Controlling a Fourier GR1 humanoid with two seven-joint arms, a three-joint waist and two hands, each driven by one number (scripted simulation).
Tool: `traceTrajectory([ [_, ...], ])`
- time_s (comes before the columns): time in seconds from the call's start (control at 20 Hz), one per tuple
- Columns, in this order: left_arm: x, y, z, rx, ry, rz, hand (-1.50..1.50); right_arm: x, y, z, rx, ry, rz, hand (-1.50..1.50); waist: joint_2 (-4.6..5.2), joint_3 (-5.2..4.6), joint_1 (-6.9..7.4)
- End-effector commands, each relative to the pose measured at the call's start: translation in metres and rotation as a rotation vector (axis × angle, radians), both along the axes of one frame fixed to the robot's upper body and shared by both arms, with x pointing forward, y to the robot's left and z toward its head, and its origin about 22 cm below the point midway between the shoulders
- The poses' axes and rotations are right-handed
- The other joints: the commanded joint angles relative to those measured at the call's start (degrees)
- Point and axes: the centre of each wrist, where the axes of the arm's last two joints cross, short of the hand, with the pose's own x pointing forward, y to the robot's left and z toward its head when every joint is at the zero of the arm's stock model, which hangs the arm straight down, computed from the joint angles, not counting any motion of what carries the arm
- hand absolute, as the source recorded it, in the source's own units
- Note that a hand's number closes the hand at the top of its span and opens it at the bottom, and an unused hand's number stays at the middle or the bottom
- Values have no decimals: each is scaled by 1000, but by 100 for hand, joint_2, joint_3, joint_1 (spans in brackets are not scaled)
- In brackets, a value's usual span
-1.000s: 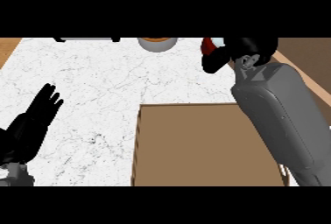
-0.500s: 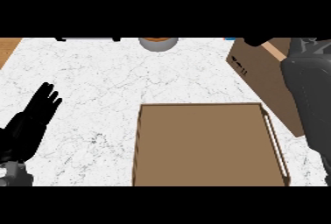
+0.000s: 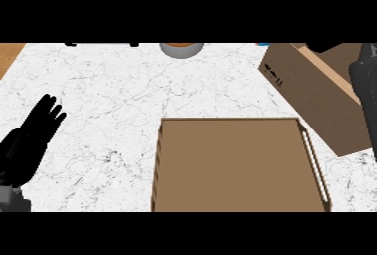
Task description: Pick the can from the tray and place it in the cardboard box
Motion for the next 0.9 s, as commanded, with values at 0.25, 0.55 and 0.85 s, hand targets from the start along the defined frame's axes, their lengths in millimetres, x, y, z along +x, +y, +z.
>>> traceTrajectory([
  [0.25, 4, -2, 8, 1, -5, -9, 0, 27, -37, -53, 36, 43, 15, 150, 8, 0, 39],
  [0.55, -3, -7, -5, -3, -7, -9, 0, 32, -75, -93, 177, 222, 5, 150, 29, 3, 90],
  [0.85, 6, -9, -11, 6, -15, 2, 0, 31, -85, -134, 228, 310, -63, -150, 31, 2, 65],
])
